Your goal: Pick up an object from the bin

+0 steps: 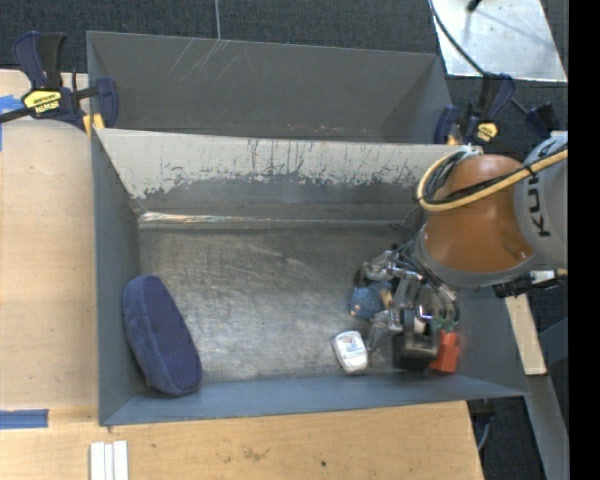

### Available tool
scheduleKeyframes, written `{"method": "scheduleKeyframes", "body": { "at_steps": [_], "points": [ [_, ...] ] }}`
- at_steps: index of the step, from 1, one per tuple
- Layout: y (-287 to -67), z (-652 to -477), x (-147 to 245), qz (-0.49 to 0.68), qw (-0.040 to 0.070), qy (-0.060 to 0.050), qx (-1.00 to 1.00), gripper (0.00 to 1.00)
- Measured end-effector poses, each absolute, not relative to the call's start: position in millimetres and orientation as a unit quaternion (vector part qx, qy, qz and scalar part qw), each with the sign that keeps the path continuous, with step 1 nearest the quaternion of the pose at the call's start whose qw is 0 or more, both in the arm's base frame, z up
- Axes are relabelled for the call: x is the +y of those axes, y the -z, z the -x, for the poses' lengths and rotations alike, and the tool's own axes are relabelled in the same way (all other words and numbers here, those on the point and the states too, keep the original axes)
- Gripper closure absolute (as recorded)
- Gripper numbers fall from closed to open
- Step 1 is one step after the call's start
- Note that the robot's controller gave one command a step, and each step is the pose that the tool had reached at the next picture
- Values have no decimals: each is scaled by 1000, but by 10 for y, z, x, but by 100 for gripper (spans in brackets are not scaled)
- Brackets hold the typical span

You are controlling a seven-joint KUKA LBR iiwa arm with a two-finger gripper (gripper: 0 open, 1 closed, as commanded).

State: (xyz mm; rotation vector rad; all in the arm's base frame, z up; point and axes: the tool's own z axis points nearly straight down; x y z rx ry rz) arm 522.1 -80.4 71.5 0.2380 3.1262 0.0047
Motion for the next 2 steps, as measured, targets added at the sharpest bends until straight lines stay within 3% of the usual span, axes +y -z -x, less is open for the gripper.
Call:
{"method": "scheduleKeyframes", "body": {
  "at_steps": [1,2],
  "points": [
    [-757,-5263,-812,-76,11,0,997,100],
    [-2165,-5377,-899,-74,6,1,997,100]
  ]
}}
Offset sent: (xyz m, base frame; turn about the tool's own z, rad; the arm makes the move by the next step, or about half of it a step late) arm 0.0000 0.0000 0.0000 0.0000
